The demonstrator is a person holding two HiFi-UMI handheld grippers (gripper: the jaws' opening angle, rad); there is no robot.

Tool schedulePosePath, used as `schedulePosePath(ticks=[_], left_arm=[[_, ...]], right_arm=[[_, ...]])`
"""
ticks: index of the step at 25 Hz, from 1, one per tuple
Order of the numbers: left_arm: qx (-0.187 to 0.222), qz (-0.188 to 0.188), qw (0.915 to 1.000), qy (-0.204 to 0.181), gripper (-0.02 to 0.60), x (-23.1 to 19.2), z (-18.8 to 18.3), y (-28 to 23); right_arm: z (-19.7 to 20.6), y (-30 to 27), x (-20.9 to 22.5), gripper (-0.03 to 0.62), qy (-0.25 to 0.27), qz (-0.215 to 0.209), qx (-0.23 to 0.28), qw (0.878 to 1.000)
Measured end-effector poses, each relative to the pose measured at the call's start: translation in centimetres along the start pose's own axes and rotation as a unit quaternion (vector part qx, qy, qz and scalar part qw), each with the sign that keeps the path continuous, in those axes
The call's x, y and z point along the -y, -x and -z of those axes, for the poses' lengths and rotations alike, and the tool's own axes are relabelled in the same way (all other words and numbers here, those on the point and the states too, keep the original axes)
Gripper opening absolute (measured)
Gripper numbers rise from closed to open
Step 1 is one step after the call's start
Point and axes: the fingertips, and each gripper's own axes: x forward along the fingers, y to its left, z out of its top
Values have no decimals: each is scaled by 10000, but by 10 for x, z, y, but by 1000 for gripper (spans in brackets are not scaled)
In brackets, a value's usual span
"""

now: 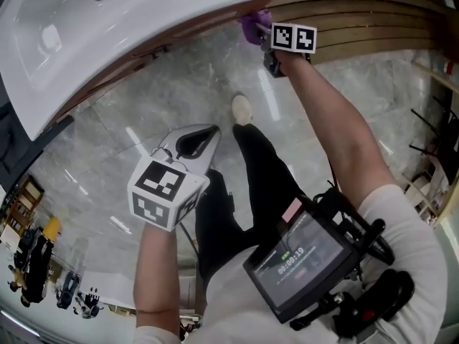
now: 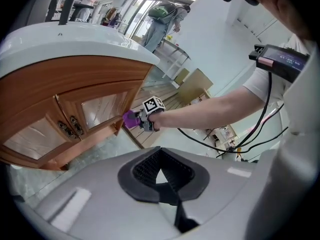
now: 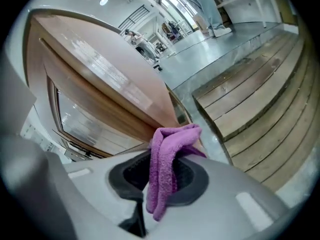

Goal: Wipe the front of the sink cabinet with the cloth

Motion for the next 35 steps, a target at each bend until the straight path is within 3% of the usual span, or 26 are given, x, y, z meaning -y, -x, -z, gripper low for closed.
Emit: schedulePosePath(ticks=[10, 18, 23, 29, 35], left_arm=[[189, -196, 9996, -31, 6, 23, -23, 30], [335, -279, 9988, -220, 6, 53, -19, 90], [333, -304, 9979, -466, 6, 81, 13, 132], [470, -315, 9960, -685, 6, 123, 77, 211], [547, -319, 9937, -922, 6, 164, 130, 271]], right_arm=[[12, 72, -4, 61, 929, 311, -479, 9940], [54, 167, -59, 61, 1599, 367, -869, 9826], [82, 231, -133, 60, 2093, 219, -770, 9746], [127, 304, -264, 61, 2897, 43, -511, 9557], [173, 361, -375, 61, 3333, -339, -318, 9417]])
